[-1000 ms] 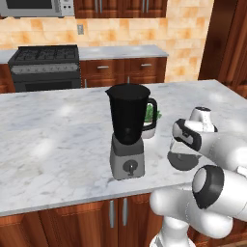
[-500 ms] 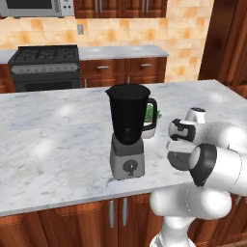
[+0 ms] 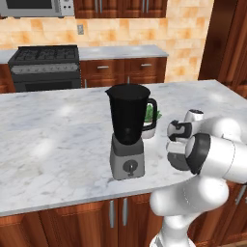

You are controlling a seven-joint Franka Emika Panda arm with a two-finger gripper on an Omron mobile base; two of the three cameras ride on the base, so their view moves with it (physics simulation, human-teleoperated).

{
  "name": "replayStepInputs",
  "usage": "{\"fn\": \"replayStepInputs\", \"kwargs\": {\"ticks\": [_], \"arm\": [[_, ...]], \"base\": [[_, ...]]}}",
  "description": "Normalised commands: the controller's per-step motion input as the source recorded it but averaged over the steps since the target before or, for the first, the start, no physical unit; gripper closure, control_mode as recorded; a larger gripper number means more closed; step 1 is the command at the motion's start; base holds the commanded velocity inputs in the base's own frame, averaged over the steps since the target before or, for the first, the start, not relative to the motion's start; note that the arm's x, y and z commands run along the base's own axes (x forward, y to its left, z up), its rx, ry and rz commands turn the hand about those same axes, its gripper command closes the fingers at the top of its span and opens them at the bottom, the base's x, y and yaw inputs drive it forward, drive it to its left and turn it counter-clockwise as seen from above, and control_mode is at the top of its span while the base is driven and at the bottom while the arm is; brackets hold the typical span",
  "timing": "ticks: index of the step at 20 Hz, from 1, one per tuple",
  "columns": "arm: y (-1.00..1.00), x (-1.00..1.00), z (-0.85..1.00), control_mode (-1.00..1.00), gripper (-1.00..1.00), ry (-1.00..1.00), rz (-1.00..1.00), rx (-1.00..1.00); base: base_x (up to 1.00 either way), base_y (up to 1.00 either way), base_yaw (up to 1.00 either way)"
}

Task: Close the lid blender by securely placing the lid on top.

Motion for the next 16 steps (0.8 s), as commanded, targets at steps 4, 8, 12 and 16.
{"fn": "replayStepInputs", "kwargs": {"ticks": [4, 8, 12, 16], "arm": [[0.23, 0.06, -0.78, -1.00, 1.00, 0.01, 0.01, 0.00], [0.38, 0.00, -0.40, -1.00, 1.00, 0.00, 0.05, 0.00], [0.01, -0.09, 0.25, -1.00, 1.00, -0.13, 0.03, 0.01], [0.00, -0.25, 0.94, -1.00, 1.00, -0.22, 0.04, 0.00]], "base": [[0.00, 0.00, 0.00], [0.00, 0.00, 0.00], [0.00, 0.00, 0.00], [0.00, 0.00, 0.00]]}}
